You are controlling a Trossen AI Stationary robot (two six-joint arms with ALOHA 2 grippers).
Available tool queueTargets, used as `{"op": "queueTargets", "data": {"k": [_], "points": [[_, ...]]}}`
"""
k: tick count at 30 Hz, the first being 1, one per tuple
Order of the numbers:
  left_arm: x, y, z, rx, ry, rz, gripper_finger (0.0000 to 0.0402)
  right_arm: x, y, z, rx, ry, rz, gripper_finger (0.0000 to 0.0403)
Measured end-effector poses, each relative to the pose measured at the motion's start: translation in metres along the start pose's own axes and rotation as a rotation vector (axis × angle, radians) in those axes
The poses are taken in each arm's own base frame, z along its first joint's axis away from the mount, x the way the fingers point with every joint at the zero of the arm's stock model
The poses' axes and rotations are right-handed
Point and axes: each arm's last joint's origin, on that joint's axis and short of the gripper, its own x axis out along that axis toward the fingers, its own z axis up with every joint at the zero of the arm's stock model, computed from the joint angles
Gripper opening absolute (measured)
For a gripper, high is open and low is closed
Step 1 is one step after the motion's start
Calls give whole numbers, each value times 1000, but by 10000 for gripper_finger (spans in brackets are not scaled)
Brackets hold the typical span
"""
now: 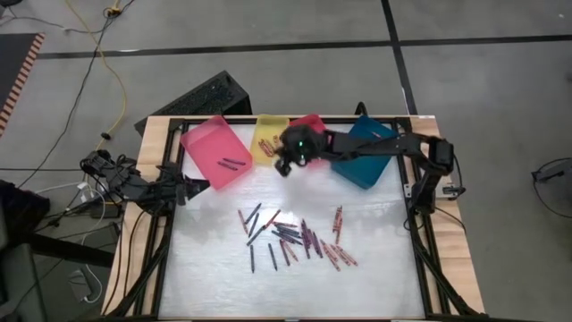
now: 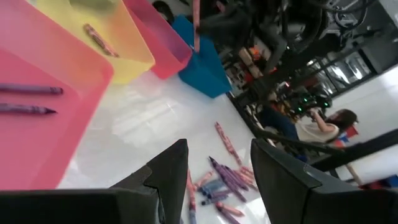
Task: Sort crayons
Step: Put the red crayon into the yellow bin
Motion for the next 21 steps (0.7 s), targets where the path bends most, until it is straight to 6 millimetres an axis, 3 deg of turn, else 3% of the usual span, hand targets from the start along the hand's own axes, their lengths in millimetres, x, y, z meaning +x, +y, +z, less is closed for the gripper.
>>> {"op": "queueTargets", "data": {"k": [5, 12, 21], "points": [[0, 1, 1, 44, -23, 18, 165, 1, -18, 18, 103, -152, -52, 3], [0, 0, 0, 61, 4, -1, 165, 2, -34, 25, 137, -212, -128, 5], [-3, -4, 6, 113, 7, -15, 165, 38, -41, 13, 174, -254, -123, 5]]}}
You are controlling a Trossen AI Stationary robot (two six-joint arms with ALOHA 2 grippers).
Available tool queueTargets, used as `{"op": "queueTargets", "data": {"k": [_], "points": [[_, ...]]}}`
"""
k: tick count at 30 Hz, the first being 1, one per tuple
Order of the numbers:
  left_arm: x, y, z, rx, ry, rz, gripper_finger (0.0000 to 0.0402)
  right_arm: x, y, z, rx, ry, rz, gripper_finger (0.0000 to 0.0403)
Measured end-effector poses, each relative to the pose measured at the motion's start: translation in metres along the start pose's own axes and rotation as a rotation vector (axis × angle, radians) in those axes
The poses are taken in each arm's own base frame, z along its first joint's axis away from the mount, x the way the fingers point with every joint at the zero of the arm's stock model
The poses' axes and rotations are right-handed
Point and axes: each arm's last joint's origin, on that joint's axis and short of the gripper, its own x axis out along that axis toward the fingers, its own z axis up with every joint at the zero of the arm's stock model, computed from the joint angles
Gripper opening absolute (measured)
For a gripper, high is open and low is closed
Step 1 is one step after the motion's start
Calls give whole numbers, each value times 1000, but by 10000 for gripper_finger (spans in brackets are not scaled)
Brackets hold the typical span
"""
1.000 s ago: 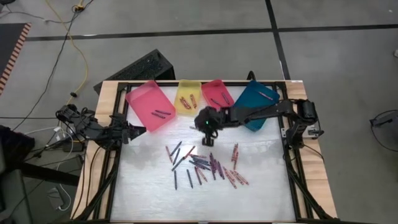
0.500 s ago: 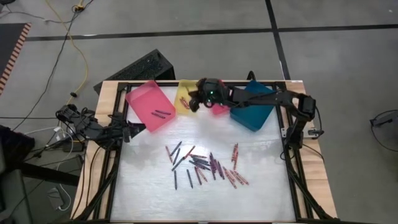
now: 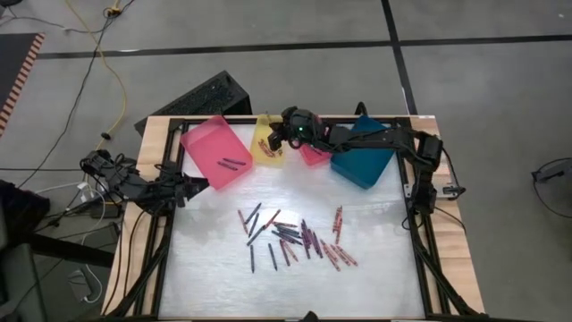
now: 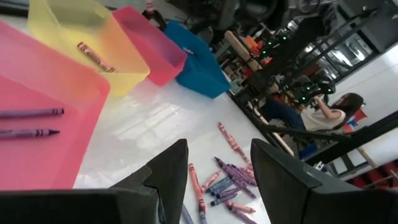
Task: Sort crayons
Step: Put the red crayon into the yellow bin
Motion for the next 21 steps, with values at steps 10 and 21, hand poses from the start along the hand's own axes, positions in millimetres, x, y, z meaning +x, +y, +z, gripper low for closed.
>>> {"op": "queueTargets", "data": {"k": [10, 21], "points": [[-2, 2, 0, 31, 38, 10, 165, 27, 6, -2, -11, 17, -5, 6], [-4, 5, 0, 32, 80, 26, 165, 45, 1, -25, -51, 163, -78, 6]]}}
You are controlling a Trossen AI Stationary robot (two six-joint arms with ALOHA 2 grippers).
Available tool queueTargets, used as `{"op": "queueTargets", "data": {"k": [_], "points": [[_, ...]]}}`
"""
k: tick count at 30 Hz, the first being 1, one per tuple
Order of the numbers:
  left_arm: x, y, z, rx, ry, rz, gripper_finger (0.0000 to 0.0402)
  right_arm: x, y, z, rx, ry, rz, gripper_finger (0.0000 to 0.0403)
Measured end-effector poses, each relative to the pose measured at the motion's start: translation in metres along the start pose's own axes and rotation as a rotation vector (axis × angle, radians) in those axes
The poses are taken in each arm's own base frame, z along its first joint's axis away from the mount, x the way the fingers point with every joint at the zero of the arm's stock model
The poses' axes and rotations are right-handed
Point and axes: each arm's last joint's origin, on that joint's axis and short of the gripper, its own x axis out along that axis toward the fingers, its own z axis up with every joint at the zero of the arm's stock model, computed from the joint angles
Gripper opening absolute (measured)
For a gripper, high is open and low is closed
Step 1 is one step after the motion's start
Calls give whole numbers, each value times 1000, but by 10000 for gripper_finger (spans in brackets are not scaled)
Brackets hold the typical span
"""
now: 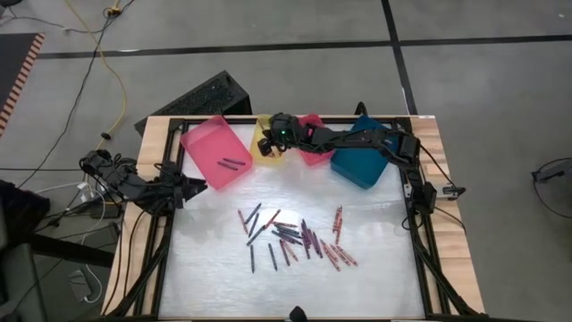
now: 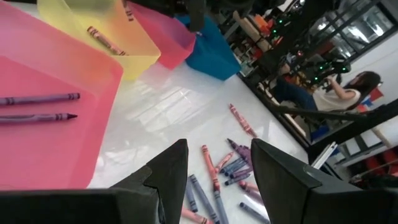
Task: Sort crayons
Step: Put the red crayon into the yellow bin
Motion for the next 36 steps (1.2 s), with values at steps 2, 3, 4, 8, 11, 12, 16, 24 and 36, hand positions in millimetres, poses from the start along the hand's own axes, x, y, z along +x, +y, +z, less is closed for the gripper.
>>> {"op": "queueTargets", "data": {"k": [2, 3, 4, 8, 11, 12, 16, 24, 36], "points": [[0, 0, 0, -3, 4, 0, 165, 0, -1, -1, -3, 9, -14, 6], [0, 0, 0, -1, 5, 2, 165, 0, -2, -1, -4, 12, -18, 6], [0, 0, 0, -2, 5, 3, 165, 0, -2, -1, -4, 12, -20, 6], [0, 0, 0, -3, 4, 3, 165, 0, -5, -2, -9, 30, -34, 6], [0, 1, -1, -2, 5, 4, 165, 0, -5, -6, -20, 58, -64, 6], [0, 1, -1, -2, 6, 4, 165, 0, -4, -6, -24, 58, -61, 6], [0, 1, -1, -2, 6, 5, 165, -1, -3, -7, -45, 61, -59, 6], [0, 1, -1, -1, 7, 8, 165, -2, 0, -9, -62, 69, -62, 6], [0, 2, 0, 0, -13, 23, 165, -2, -1, -9, -82, 65, -84, 6]]}}
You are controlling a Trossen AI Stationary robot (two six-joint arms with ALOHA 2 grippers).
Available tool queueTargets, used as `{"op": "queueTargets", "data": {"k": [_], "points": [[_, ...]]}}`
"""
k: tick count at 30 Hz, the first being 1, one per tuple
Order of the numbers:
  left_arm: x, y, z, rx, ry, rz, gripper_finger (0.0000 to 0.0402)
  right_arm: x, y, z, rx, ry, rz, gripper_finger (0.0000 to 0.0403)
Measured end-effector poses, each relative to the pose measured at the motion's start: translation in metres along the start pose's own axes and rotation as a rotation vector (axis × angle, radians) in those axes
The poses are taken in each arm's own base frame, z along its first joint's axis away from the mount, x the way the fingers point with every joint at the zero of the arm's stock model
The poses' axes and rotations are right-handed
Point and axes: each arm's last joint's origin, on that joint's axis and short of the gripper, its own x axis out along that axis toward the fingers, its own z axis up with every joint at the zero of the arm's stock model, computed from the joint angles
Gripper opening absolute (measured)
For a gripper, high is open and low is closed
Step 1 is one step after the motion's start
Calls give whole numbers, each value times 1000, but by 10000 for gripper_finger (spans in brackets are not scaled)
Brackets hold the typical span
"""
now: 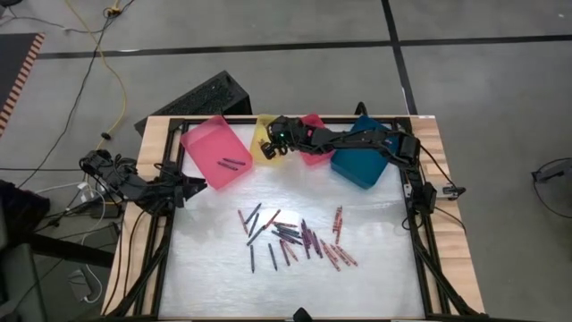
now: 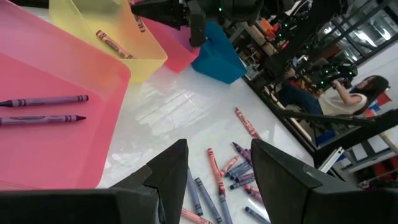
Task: Sort crayons
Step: Put the red crayon into the yellow bin
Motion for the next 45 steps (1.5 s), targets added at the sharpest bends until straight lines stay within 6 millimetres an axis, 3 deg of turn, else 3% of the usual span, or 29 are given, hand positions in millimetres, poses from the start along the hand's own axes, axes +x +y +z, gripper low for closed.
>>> {"op": "queueTargets", "data": {"k": [12, 23, 34, 40, 45], "points": [[0, 2, -1, 10, 9, 13, 165, 21, 8, -25, 5, 54, 26, 6], [0, 2, -2, 15, 12, 15, 165, 23, 7, -26, 2, 55, 29, 8], [0, 3, -2, 20, 20, 20, 165, 25, 3, -26, -2, 92, 106, 76], [0, 3, -2, 14, 14, 24, 165, 20, 1, 1, 12, 162, 205, 87], [0, 4, -3, 26, 17, 30, 165, -3, 3, 39, -40, 287, 265, 87]]}}
